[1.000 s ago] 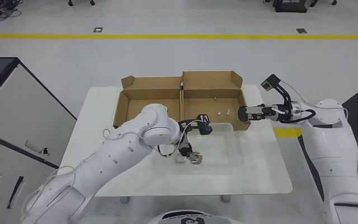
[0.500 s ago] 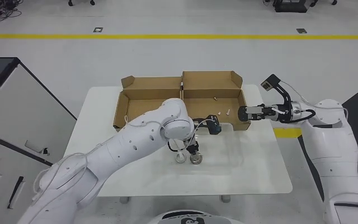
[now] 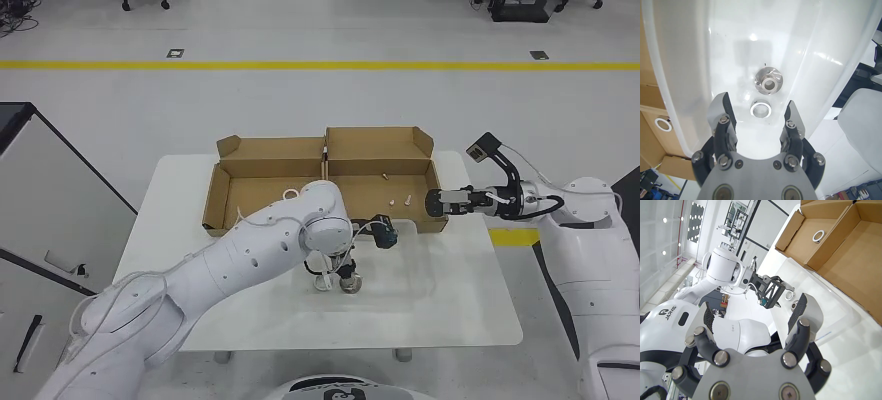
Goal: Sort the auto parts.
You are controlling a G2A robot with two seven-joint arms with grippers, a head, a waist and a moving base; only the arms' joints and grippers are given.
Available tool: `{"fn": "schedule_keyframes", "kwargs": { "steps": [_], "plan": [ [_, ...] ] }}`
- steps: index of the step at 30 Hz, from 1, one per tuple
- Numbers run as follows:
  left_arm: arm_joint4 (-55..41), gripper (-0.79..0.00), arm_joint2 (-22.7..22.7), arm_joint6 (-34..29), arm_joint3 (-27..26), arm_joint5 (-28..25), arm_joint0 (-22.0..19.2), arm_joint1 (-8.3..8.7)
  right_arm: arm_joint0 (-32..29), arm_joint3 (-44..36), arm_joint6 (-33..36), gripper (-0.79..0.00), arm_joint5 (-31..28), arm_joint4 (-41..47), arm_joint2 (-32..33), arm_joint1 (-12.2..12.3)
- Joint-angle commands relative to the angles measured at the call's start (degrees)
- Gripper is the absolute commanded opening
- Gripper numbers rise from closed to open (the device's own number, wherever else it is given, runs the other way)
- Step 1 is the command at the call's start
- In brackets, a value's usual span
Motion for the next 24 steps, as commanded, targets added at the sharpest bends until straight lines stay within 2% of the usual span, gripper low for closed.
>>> {"fn": "schedule_keyframes", "kwargs": {
  "steps": [1, 7, 16, 24],
  "plan": [
    [-0.10, -0.200, 0.60, -0.01, 0.60, -0.09, 0.10, -0.30, 0.00, 0.00, 0.00, 0.000, 0.00, 0.04, 0.00, 0.00],
    [-0.08, -0.209, 2.19, -0.06, 2.36, -0.08, -0.14, -1.36, 0.00, 0.00, 0.00, 0.000, 0.00, 0.04, 0.00, 0.00],
    [-0.55, -0.277, 4.38, 0.48, 5.75, -0.81, -0.54, -3.23, 0.00, 0.00, 0.00, 0.000, 0.00, 0.04, 0.00, 0.00],
    [-0.56, -0.271, 5.52, 1.39, 8.39, -1.14, -0.84, -4.65, 0.00, 0.00, 0.00, 0.000, 0.00, 0.04, 0.00, 0.00]
  ]
}}
